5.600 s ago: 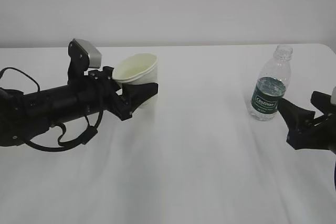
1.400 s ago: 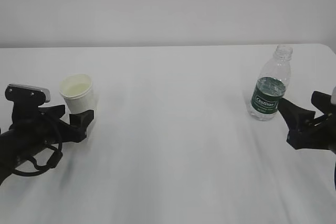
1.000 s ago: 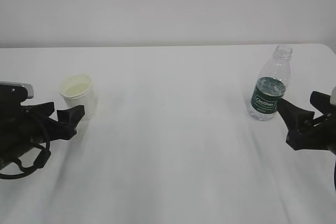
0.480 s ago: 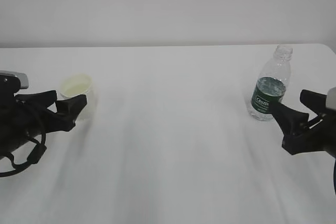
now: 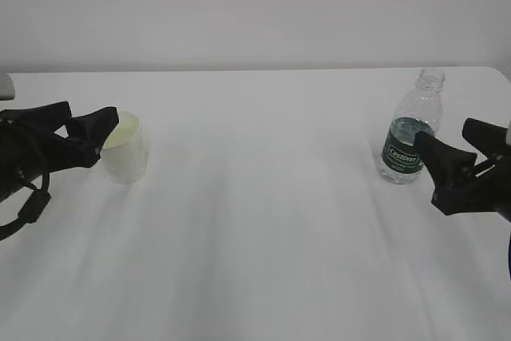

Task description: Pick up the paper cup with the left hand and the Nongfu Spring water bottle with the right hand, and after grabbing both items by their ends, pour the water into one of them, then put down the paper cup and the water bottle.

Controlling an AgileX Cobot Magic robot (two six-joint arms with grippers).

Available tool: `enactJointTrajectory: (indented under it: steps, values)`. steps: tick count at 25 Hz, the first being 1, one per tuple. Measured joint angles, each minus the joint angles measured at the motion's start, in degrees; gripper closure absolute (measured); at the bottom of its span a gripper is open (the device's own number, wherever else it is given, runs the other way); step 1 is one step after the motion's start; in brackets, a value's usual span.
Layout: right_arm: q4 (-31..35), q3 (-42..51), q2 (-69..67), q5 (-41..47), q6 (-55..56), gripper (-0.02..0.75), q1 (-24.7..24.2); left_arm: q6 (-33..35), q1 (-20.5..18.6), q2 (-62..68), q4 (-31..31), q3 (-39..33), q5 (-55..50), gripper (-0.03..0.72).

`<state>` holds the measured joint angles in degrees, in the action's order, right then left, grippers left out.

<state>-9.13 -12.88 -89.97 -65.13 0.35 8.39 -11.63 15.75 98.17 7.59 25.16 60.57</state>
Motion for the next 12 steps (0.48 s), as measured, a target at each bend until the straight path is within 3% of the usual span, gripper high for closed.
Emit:
enactJointTrajectory:
  steps: [12]
  values:
    - [0.12, -5.26, 2.04, 8.95, 4.65, 0.205, 0.0, -0.87, 0.0, -17.83, 0.0, -0.46, -21.49, 0.12]
